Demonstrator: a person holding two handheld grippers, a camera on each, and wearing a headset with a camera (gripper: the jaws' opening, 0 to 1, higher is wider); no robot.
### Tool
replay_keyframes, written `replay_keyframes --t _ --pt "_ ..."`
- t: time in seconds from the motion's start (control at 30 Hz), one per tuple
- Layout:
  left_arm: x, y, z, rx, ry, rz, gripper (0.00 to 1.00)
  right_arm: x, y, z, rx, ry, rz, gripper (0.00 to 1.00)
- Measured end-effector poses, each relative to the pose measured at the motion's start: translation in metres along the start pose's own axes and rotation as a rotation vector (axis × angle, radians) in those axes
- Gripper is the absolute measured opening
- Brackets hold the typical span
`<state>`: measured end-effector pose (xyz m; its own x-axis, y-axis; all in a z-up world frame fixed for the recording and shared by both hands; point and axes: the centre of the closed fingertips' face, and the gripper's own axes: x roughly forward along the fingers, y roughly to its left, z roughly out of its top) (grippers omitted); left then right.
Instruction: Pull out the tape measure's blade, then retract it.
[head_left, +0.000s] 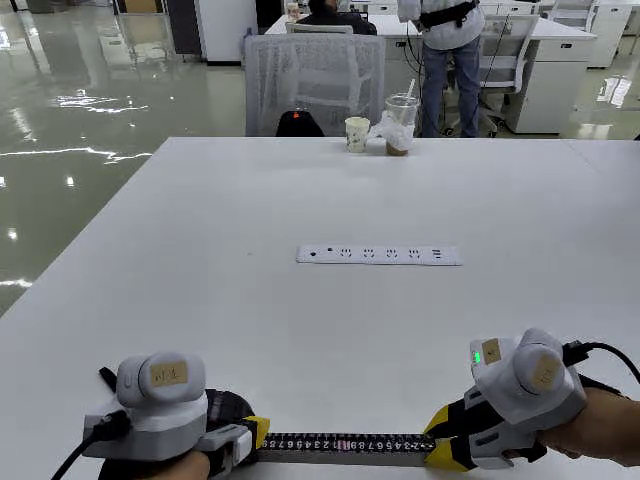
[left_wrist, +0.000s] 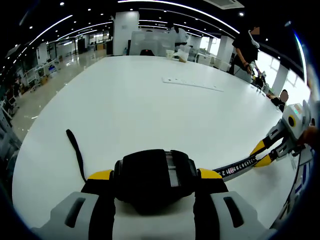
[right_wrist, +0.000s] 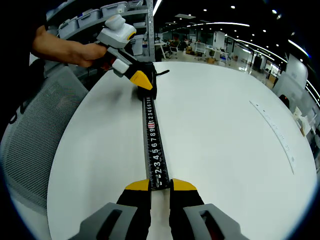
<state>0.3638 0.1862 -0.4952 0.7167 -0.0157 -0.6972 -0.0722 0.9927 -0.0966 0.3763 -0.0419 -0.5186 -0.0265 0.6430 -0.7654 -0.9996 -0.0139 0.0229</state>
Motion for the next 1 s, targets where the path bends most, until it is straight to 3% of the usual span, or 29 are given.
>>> replay_keyframes --t 1.0 --pt "-0.001 0.0 0.0 -0.005 -0.001 -0.008 0.58 0.017 0.003 0.021 -0.003 -0.016 0.008 0.1"
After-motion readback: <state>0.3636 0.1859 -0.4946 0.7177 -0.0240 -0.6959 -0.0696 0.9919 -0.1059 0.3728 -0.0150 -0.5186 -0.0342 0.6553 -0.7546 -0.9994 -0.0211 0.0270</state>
